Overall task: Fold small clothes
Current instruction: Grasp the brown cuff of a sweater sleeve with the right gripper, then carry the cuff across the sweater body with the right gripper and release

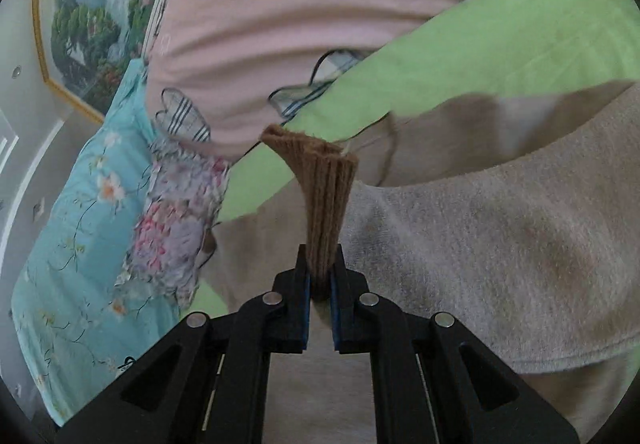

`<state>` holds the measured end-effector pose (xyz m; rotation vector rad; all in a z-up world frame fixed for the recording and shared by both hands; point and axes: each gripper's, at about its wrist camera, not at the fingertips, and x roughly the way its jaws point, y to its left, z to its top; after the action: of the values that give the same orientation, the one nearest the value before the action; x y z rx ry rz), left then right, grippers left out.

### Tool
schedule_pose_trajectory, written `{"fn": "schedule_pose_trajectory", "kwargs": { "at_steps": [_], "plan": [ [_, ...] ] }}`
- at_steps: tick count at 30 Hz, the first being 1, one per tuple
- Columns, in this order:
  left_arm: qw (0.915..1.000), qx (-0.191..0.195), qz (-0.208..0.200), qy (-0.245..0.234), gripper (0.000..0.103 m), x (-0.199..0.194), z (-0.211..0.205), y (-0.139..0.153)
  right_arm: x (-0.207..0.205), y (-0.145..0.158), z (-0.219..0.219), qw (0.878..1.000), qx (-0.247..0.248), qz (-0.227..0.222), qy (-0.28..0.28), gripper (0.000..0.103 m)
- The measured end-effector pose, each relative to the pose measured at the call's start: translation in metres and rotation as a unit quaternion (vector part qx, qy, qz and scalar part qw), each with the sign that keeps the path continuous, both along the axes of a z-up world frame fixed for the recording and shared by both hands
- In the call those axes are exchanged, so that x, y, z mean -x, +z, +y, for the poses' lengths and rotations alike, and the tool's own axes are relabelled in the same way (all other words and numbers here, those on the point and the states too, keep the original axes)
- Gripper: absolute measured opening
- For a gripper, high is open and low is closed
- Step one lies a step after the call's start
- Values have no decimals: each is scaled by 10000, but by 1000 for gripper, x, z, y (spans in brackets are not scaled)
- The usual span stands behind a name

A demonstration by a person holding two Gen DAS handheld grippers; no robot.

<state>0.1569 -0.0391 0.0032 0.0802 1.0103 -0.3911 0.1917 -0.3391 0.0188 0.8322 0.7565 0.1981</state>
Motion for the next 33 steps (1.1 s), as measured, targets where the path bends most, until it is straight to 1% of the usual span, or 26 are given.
{"fn": "schedule_pose_trajectory", "kwargs": {
  "at_steps": [2, 4, 7, 8, 9, 10, 12, 13, 14, 17, 19, 22, 23, 24, 25, 26, 27, 28, 29, 30, 32, 33],
  "plan": [
    [9999, 124, 27, 17, 99, -4, 6, 0, -28, -13, 27, 9992, -168, 92, 363, 9],
    [9997, 242, 46, 26, 99, -10, 9, -1, -48, -25, 51, 9974, -204, 231, 645, 9],
    [9989, 459, 118, 30, 99, -22, 11, -2, -67, -43, 69, 9954, -148, 473, 819, 10],
    [9985, 533, 151, 24, 99, -27, 10, -3, -68, -49, 72, 9949, -145, 535, 847, 13],
    [9980, 595, 204, 6, 99, -33, 7, -5, -69, -53, 73, 9944, -154, 595, 857, 13],
    [9976, 646, 246, -21, 99, -38, 4, -6, -70, -57, 73, 9940, -174, 639, 871, 15],
    [9968, 723, 334, -56, 99, -52, -3, -10, -67, -59, 73, 9936, -253, 633, 898, 31],
    [9962, 780, 384, -70, 99, -56, -7, -11, -64, -59, 72, 9936, -306, 621, 897, 50],
    [9946, 911, 473, -119, 99, -67, -13, -14, -62, -57, 71, 9939, -320, 577, 885, 58],
    [9903, 1172, 740, -122, 99, -91, -25, -23, -50, -37, 65, 9961, -167, 307, 813, 58],
    [9878, 1312, 835, -46, 101, -107, -35, -30, -35, -24, 55, 9975, -192, 116, 675, 58],
    [9854, 1527, 741, 115, 100, -131, -45, -34, -4, -10, 35, 9990, -241, -93, 356, 58],
    [9831, 1697, 671, 128, 98, -139, -49, -33, 6, -8, 29, 9993, -254, -128, 240, 58],
    [9817, 1792, 640, 121, 84, -145, -52, -31, 16, -7, 23, 9994, -277, -153, 119, 58],
    [9808, 1843, 628, 71, 51, -150, -57, -32, 27, -6, 16, 9993, -312, -185, -32, 58],
    [9799, 1868, 692, -36, 25, -152, -62, -33, 37, -6, 9, 9990, -346, -204, -177, 58],
    [9781, 1901, 830, -181, 7, -152, -68, -34, 46, -7, 3, 9987, -359, -201, -316, 58],
    [9783, 1910, 775, -224, 6, -148, -70, -30, 55, -7, -4, 9981, -347, -181, -468, 58],
    [9803, 1862, 608, -250, 6, -141, -71, -22, 63, -7, -11, 9975, -330, -166, -600, 58],
    [9825, 1810, 333, -274, 5, -132, -68, -9, 70, -7, -20, 9969, -303, -153, -707, 58],
    [9817, 1888, -114, -202, 5, -116, -47, 10, 86, -5, -39, 9951, -114, -127, -976, 58],
    [9825, 1835, -316, -37, 5, -113, -32, 15, 94, -3, -51, 9931, 42, -90, -1171, 58]
  ]
}}
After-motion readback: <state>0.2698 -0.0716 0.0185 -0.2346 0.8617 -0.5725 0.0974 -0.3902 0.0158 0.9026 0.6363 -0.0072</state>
